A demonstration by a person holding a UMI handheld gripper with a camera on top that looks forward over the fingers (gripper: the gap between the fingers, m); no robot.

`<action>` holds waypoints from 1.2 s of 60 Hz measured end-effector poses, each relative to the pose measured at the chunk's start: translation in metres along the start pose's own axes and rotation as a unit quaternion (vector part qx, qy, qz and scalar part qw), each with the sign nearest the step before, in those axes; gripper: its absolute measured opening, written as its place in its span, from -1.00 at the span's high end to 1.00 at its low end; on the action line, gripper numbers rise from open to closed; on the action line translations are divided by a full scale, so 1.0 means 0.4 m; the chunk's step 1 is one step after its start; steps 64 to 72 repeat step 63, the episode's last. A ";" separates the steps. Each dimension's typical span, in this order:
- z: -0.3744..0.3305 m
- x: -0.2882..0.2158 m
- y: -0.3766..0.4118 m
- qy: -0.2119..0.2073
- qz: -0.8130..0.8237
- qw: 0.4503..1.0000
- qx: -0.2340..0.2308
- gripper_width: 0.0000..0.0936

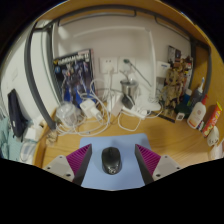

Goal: Arrange mouse

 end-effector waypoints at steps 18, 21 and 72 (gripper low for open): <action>-0.355 -0.260 -0.124 -0.075 0.038 0.996 0.005 -0.81; -0.416 -0.290 -0.143 -0.089 0.045 0.995 0.004 -0.81; -0.647 -0.224 -0.322 -0.090 0.032 0.995 0.032 -0.82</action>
Point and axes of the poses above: the point between the fingertips, and its own axes, seen from behind it with the camera up: y to the left, x down, z forward, the way the camera looks, the point moved 6 cm from there along -z, backward, against the way the camera looks, and after that the axes turned 11 degrees about x, right-handed, at the moved point
